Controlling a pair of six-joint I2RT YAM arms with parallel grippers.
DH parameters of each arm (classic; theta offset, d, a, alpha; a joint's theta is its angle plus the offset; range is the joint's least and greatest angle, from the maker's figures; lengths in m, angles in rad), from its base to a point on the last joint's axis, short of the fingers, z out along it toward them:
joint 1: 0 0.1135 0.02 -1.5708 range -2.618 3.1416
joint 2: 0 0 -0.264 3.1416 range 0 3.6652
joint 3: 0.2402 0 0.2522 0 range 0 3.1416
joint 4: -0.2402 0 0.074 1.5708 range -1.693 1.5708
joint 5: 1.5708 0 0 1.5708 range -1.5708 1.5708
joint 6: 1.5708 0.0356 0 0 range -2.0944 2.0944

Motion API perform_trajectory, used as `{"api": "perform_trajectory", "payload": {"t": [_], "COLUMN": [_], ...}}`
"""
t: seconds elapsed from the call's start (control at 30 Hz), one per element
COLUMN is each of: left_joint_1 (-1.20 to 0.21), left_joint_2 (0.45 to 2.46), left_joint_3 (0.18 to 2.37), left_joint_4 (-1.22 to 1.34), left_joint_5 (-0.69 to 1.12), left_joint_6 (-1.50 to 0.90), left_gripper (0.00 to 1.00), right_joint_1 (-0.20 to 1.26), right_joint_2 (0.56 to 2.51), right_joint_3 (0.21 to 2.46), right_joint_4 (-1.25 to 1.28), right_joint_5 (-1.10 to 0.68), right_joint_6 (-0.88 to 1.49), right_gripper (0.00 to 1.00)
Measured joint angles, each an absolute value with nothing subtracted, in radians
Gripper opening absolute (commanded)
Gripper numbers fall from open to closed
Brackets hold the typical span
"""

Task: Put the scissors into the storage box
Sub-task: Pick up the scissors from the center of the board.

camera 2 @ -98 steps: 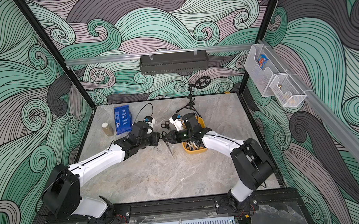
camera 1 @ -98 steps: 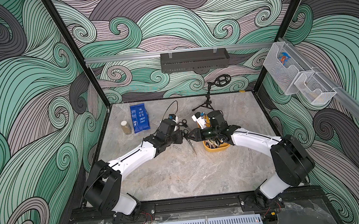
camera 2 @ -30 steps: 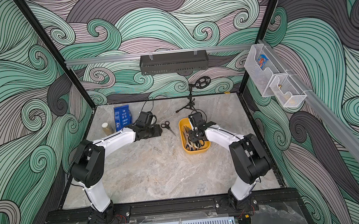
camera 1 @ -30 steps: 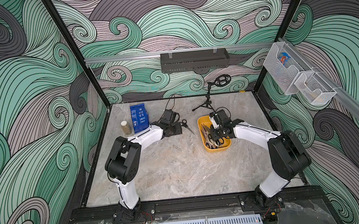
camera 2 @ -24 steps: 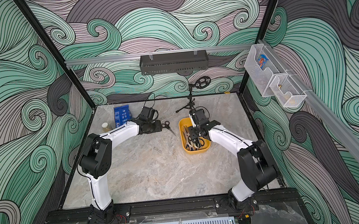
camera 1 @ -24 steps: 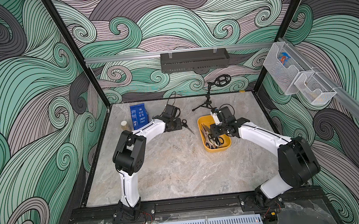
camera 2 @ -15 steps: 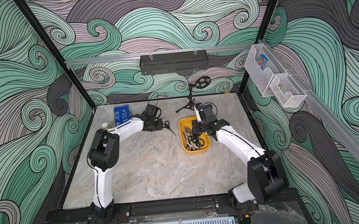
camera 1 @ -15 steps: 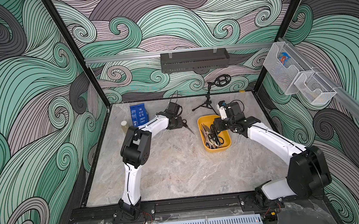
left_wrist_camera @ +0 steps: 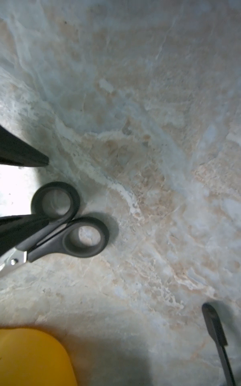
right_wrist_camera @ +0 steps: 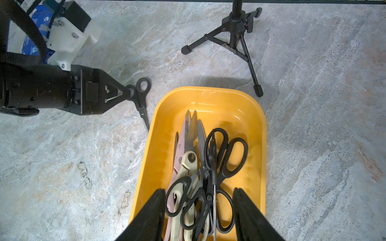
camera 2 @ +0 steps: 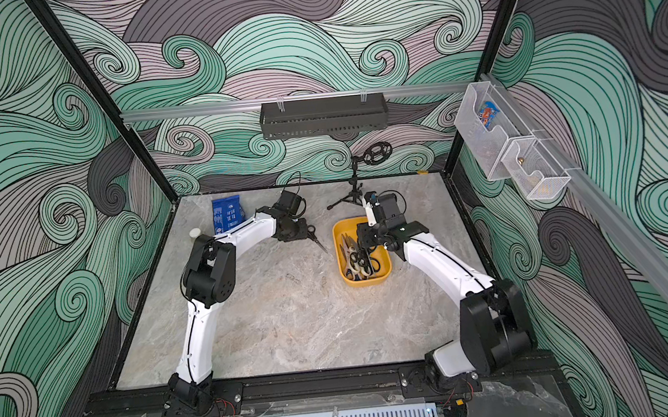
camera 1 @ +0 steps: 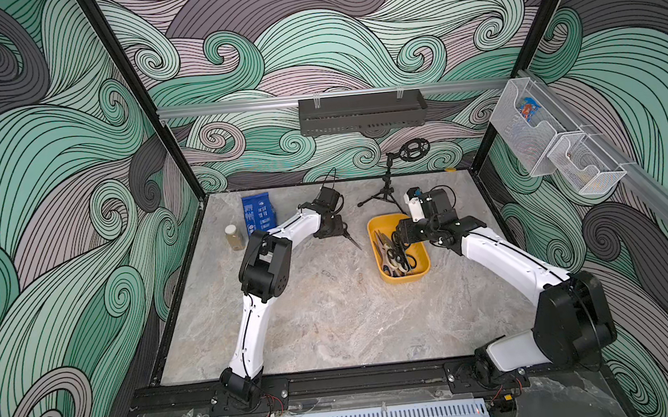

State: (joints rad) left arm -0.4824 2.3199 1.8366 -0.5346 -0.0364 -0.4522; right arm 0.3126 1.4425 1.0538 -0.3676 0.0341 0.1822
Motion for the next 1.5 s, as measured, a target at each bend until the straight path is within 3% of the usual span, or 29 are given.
{"api": "perform_trajectory", "payload": {"t": [0.37, 0.53, 0.77, 0.9, 1.07, 1.5], "left_joint_1": [-0.482, -0.487, -0.519, -0.547, -0.569, -0.561], "left_joint_2": [2.363, 2.442, 2.522, 2.532, 2.542, 2.527], "left_joint_3": [1.912, 2.057, 2.204, 2.217, 2.228, 2.215], "left_joint_4": [-0.598, -0.689, -0.816, -0.85, -0.867, -0.864], "left_joint_5": [-0.063, -0.105, -0.246, -0.338, -0.404, -0.378], "left_joint_6": [-0.417, -0.364, -0.273, -0.245, -0.22, -0.211], "left_gripper": [0.32, 0.25, 0.24, 0.18, 0.0, 0.0], "right_joint_1": [0.308, 0.305, 0.3, 0.298, 0.298, 0.298], "right_joint_2": [1.458, 1.458, 1.458, 1.458, 1.458, 1.443], "right_joint_3": [1.053, 1.053, 1.052, 1.052, 1.052, 1.051], "right_joint_4": [-0.363, -0.362, -0.362, -0.362, -0.362, -0.362], "right_joint_5": [0.029, 0.027, 0.027, 0.027, 0.027, 0.021], "right_joint_6": [0.182, 0.182, 0.182, 0.182, 0.182, 0.187], "right_gripper": [0.56, 0.56, 0.56, 0.56, 0.56, 0.56]}}
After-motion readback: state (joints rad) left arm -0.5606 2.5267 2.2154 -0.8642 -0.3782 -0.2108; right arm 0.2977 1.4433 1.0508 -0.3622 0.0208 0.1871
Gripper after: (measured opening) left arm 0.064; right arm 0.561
